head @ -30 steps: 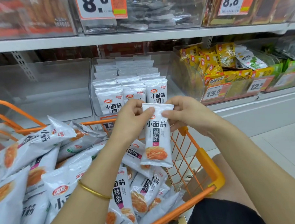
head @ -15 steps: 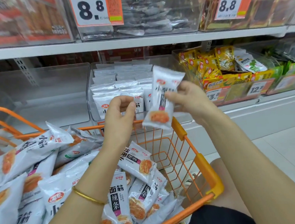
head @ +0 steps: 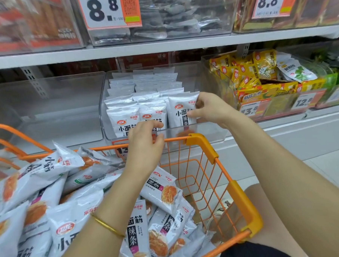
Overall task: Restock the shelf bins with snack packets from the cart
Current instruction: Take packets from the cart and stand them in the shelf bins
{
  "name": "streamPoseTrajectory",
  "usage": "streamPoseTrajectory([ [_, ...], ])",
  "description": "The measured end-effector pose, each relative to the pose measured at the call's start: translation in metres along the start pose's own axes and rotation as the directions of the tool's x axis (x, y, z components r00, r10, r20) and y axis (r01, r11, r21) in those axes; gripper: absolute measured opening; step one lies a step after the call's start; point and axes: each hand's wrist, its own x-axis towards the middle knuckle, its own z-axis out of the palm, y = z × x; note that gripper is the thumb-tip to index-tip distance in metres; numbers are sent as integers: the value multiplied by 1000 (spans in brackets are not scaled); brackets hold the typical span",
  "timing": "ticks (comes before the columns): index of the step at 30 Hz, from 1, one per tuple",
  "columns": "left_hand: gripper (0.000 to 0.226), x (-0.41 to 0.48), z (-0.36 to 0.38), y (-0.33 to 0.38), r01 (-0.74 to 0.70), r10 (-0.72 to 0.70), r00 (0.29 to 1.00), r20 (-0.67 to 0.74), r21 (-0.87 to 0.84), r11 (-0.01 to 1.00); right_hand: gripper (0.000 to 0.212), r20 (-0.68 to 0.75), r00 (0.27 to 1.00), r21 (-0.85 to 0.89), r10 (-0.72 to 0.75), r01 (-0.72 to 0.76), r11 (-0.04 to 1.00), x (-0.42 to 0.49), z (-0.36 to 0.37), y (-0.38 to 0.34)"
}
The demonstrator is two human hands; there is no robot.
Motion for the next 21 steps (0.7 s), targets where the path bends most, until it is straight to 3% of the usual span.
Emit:
streamPoseTrajectory([
  [4, 29, 0, 2, -1, 1, -1, 1000, 6, 28, 1000, 30, -19, 1000, -264, 5, -9, 965, -2, 3, -1],
  [7, 29, 0, 2, -1, -3, 2, 1000, 8, 38, 999, 23, 33, 998, -390, 49, -32, 920, 1, 5, -5],
  [16, 31, 1, -3, 7, 0, -2, 999, 37, 56, 998, 15, 153, 944, -502, 294, -182, 845, 6, -5, -24],
  [19, 28, 4, -10, 14, -52, 51, 998, 29, 59, 997, 20, 27, 981, -561, 192, -144, 815, -1, -7, -28],
  [21, 22, 2, -18, 16, -58, 52, 995, 90, 61, 996, 25, -162, 986, -559, 45, -129, 819, -16, -4, -32],
])
